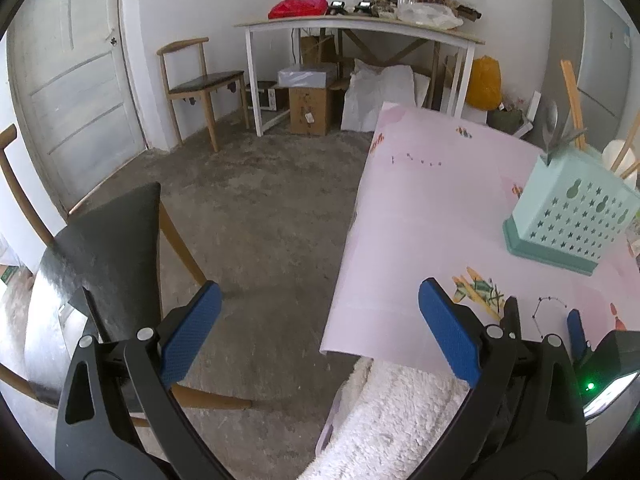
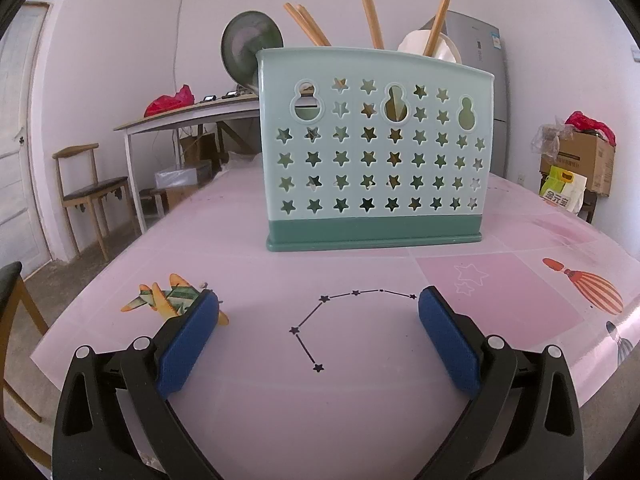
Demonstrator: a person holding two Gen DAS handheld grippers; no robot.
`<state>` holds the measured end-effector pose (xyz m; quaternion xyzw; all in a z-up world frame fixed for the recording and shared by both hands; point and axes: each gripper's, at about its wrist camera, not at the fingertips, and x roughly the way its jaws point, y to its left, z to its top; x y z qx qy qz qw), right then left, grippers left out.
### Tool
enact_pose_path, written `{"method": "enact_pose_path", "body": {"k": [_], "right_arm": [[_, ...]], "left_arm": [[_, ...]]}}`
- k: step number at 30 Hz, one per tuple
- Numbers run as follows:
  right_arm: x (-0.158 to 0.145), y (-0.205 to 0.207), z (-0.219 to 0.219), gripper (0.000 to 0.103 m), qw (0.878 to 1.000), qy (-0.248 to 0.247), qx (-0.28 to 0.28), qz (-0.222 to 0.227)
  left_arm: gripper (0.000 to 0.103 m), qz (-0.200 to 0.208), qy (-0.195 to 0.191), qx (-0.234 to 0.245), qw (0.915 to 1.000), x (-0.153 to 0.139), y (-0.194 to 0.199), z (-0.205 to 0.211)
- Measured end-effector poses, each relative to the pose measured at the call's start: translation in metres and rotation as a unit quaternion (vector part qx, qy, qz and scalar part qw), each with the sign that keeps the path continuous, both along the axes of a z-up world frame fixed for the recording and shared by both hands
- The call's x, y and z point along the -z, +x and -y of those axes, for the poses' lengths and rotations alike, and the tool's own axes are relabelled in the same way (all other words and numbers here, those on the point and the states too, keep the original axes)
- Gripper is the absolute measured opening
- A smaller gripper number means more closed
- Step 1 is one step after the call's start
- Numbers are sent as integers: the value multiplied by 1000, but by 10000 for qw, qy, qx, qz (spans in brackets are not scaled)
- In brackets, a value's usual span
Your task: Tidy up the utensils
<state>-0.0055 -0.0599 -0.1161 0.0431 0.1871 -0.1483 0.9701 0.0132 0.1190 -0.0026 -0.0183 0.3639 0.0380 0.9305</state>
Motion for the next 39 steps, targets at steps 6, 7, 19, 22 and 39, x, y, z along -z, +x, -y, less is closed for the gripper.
{"method": "enact_pose_path", "body": {"k": [6, 7, 19, 22, 39], "right_arm": [[-1, -1, -1, 97, 10000, 3, -18, -7], [-1, -1, -1, 97, 10000, 5, -13, -10], [0, -4, 2, 97, 10000, 5, -68, -1], [0, -4, 2, 97, 10000, 0, -70, 6], [0, -4, 2, 97, 10000, -3, -72, 4]], "left_arm": [[95, 190, -61, 11, 9998, -15, 0, -3], [95, 200, -106, 11, 9997, -17, 0, -4], [95, 266, -143, -3, 9995, -31, -13, -13], [95, 313, -211, -73, 9993, -32, -17, -18], [95, 396, -34, -37, 9992, -41, -25, -8]]}}
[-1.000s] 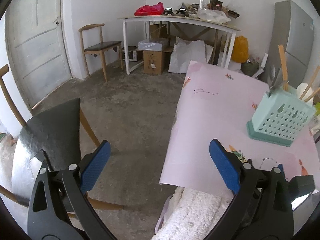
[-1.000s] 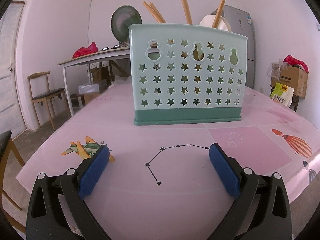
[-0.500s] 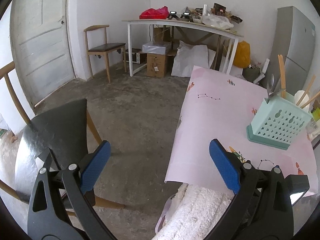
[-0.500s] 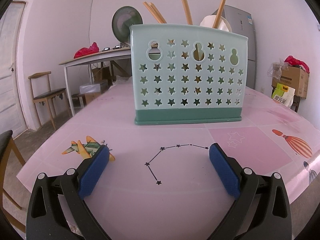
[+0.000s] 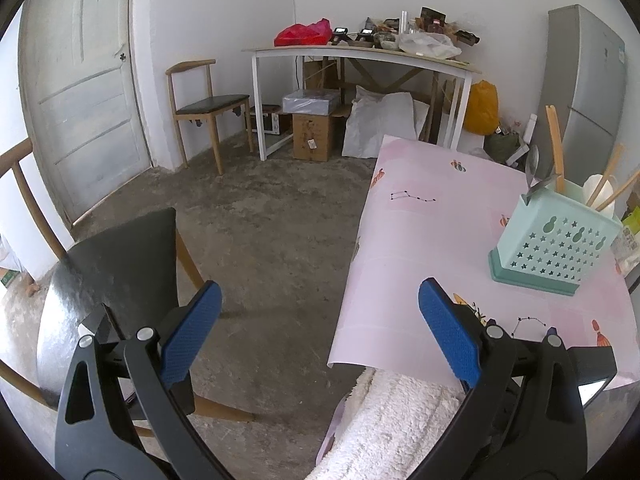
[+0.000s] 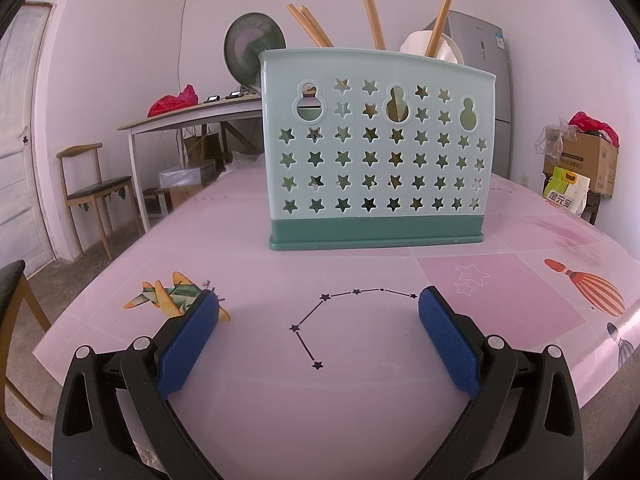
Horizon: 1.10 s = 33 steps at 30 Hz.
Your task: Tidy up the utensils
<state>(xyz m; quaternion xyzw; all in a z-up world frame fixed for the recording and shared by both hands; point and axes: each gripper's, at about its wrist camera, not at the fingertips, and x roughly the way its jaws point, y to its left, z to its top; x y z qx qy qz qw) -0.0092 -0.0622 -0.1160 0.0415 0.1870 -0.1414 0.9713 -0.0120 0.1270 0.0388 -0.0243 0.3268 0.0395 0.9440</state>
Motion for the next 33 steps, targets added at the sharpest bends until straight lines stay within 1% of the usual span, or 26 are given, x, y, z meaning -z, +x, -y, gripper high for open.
{"method": "enact_pose_path", "body": {"k": [23, 25, 28, 31, 33], "right_arm": [[0, -1, 0, 97, 10000, -3, 0, 5], [0, -1, 0, 97, 10000, -1, -1, -1], [0, -1, 0, 97, 10000, 0, 1, 1], [0, -1, 0, 97, 10000, -3, 4, -2], [0, -1, 0, 97, 10000, -1, -3, 0]], "left_arm": [[95, -35, 21, -12, 10000, 2, 1, 2], [95, -44, 70, 45, 10000, -2, 2, 1], [95, 59, 144, 121, 9998, -15, 2, -5], [95, 205, 256, -35, 9995, -25, 1, -12], [95, 208, 196, -182, 9994, -24, 0, -18]]}}
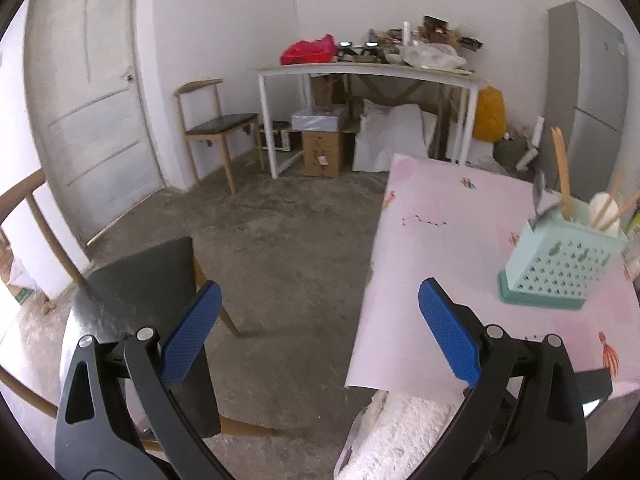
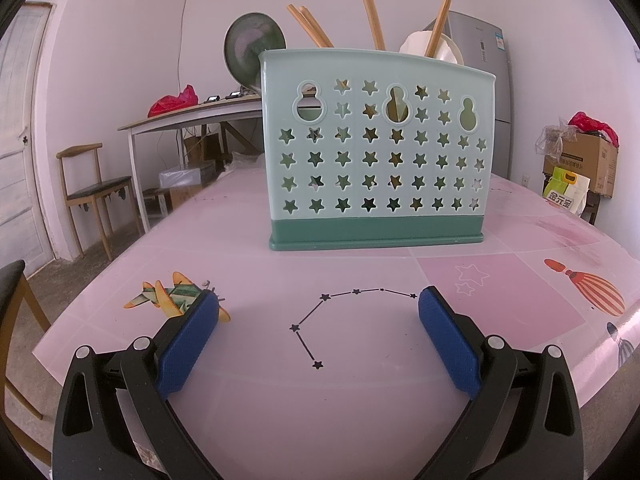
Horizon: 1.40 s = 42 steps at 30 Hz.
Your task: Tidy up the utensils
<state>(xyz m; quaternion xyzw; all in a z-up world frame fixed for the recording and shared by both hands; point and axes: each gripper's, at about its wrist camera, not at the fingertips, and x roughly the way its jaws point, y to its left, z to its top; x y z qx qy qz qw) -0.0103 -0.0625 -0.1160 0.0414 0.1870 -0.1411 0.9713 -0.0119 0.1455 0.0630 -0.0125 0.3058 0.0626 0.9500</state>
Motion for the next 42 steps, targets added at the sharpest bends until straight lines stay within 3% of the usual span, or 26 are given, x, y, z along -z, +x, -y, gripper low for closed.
{"method": "enact_pose_path", "body": {"k": [7, 13, 17, 42], "right_arm": [[0, 0, -1, 97, 10000, 3, 2, 3], [0, 0, -1, 97, 10000, -1, 3, 5], [0, 0, -1, 97, 10000, -2, 3, 9], [0, 0, -1, 97, 10000, -1, 4, 8]], "left_arm": [[95, -271, -460, -45, 9986, 14, -7, -4], [95, -131, -286, -149, 9994, 14, -14, -7], [95, -225, -409, -206, 9987, 15, -9, -6], [95, -533, -167, -164, 9983, 34, 1, 9]]}}
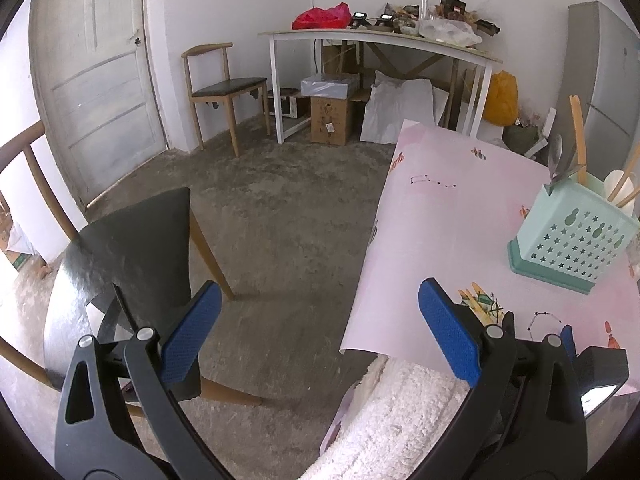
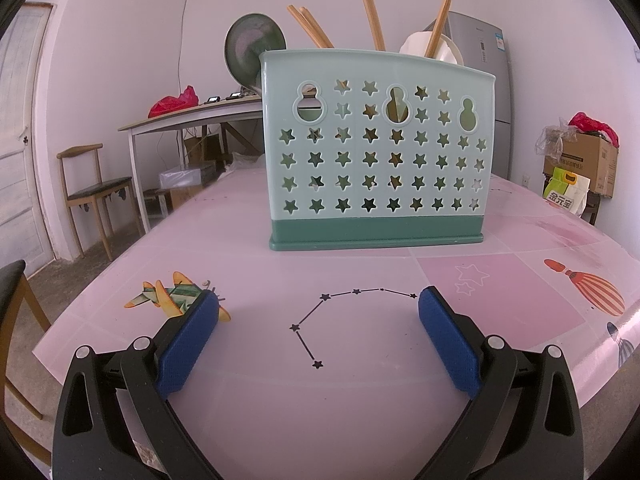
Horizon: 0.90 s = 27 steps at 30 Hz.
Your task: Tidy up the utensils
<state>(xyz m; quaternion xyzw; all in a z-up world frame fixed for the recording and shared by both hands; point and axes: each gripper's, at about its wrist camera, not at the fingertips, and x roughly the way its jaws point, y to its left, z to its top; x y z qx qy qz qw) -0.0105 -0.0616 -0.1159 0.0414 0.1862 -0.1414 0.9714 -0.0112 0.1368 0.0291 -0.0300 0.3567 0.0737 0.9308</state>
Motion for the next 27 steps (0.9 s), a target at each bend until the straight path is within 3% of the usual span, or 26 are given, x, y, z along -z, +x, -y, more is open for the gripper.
{"method": "enact_pose_path", "body": {"k": [27], "right_arm": [[1, 0, 0, 97, 10000, -5, 0, 6]], "left_arm": [[95, -273, 64, -20, 9996, 13, 10, 5]]}}
